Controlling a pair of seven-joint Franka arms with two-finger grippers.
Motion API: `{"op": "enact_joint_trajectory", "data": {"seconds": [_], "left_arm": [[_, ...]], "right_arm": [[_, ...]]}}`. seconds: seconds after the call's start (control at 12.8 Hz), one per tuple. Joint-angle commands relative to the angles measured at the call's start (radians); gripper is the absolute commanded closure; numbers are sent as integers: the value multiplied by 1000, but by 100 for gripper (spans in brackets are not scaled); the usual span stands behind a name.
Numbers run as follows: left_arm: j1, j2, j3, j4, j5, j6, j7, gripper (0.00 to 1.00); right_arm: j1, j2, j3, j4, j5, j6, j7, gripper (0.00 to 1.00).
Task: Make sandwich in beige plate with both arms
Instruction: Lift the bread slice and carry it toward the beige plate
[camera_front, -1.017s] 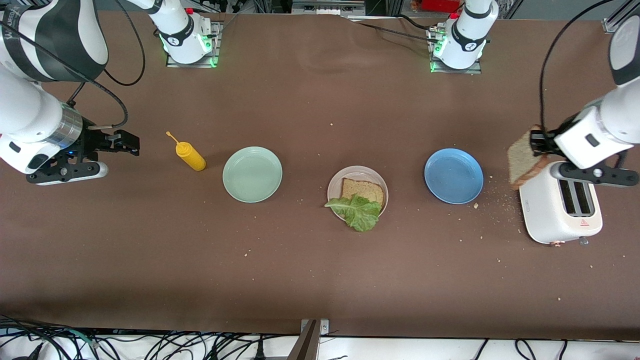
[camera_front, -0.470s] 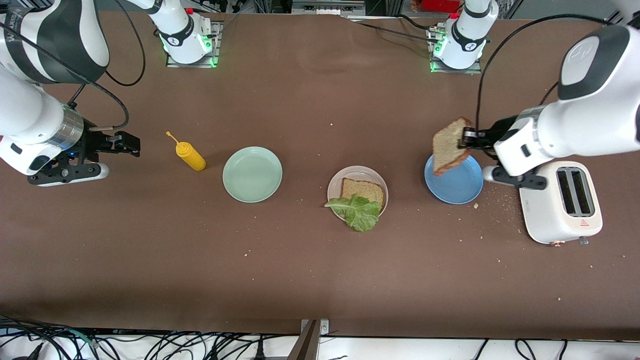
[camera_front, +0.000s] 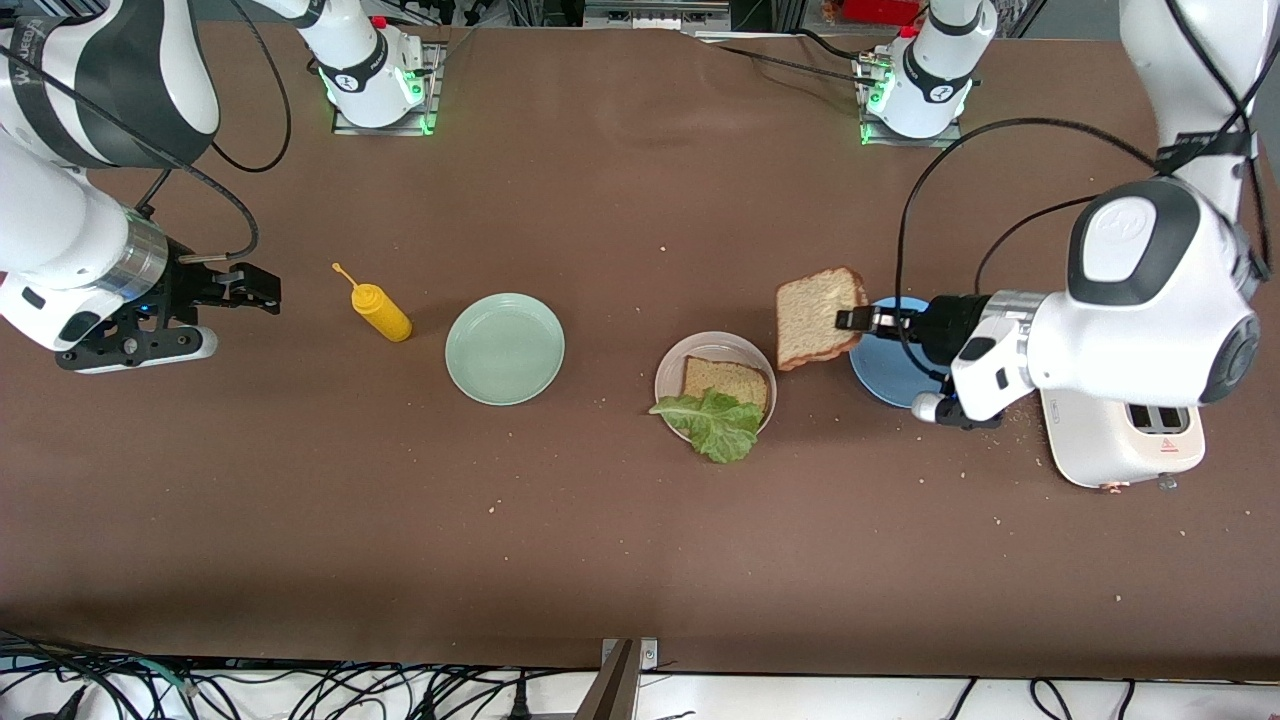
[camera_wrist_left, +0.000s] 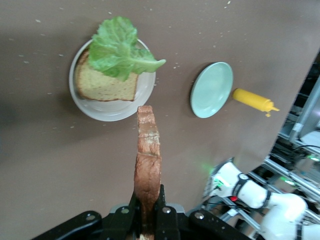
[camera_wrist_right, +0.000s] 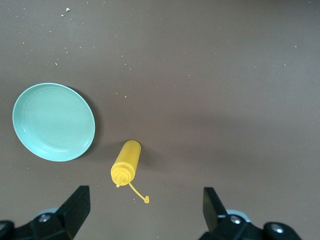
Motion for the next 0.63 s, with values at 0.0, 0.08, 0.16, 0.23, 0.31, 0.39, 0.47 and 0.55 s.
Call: {"op": "enact_joint_trajectory", "data": {"seconds": [0.0,0.08,0.16,0.23,0.31,0.39,0.47,0.55], "left_arm": [[-4,69,0,13,-110,59,39,100],[-10,94,0,5,-124,77,83,100],[-12,136,-1,5,-137,80,144,100],[-12,172,-1,0,-170,80,204,100],[-13,198,-1,-16,-207,88,267,100],[-18,215,-1,-32,-235,119,316,100],[-18,232,-1,-50,-253,157,375,100],[-19,255,-1,-58,-284,189,437,100]], "right_arm": [[-3,4,3,11,-11,0,-12,0],[-3,4,3,13,-11,0,-12,0],[-3,4,3,11,-11,-2,-12,0],[-3,4,3,11,-11,0,-12,0],[-3,4,3,13,-11,0,-12,0],[-3,4,3,13,-11,0,-12,0],[-3,6,3,13,-11,1,-12,0],[-3,7,3,13,-11,1,-12,0]]}}
